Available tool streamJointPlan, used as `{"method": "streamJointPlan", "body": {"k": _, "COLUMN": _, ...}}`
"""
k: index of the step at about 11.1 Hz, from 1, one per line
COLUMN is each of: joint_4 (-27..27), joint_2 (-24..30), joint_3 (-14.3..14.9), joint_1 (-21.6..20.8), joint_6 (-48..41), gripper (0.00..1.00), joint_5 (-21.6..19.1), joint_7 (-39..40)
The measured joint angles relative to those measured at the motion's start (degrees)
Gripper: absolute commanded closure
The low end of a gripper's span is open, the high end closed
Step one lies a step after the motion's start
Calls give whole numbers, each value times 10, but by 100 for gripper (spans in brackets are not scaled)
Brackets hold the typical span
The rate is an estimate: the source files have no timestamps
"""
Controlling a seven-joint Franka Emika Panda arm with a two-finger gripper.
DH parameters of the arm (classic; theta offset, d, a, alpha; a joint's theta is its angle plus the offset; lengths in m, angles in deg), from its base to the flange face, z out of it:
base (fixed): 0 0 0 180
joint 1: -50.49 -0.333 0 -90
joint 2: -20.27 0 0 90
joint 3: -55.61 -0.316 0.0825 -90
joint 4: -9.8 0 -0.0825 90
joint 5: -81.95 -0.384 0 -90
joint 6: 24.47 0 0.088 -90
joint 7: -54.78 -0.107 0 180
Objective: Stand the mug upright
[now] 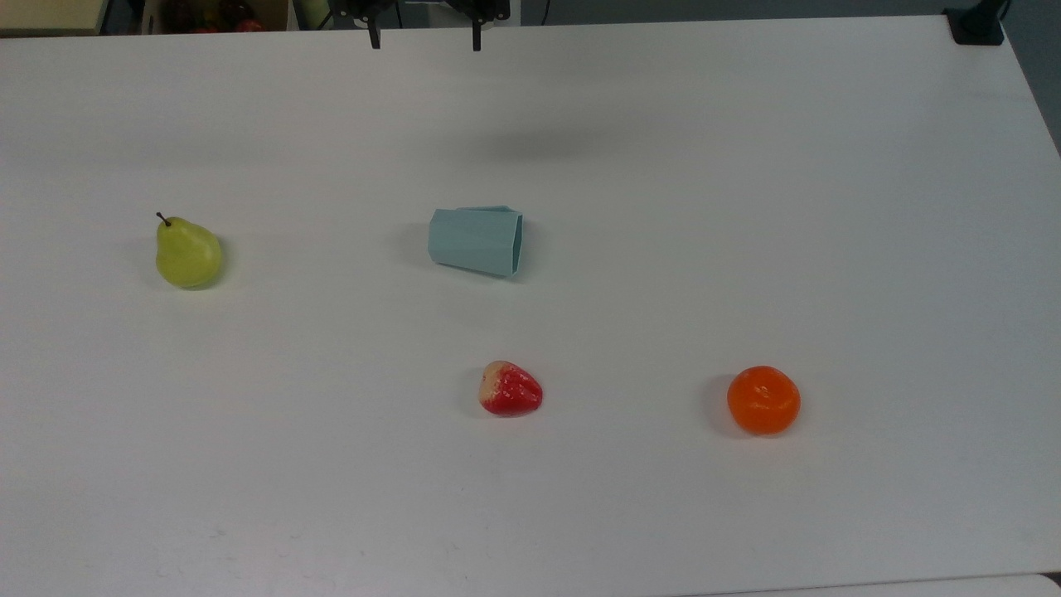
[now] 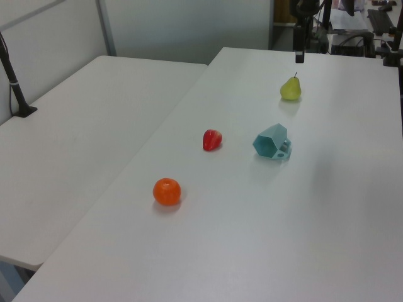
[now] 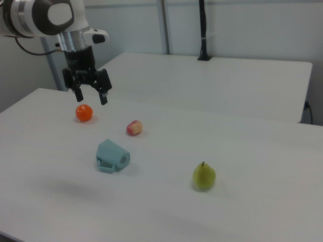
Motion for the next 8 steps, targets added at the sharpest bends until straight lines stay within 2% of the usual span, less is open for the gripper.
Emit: {"method": "streamJointPlan", "body": {"k": 8, "joint_4": -9, "joint_2": -1, "joint_3": -4, "joint_1": -1, "joint_6": 0, "gripper": 0, "joint_5": 0, "joint_7": 0}}
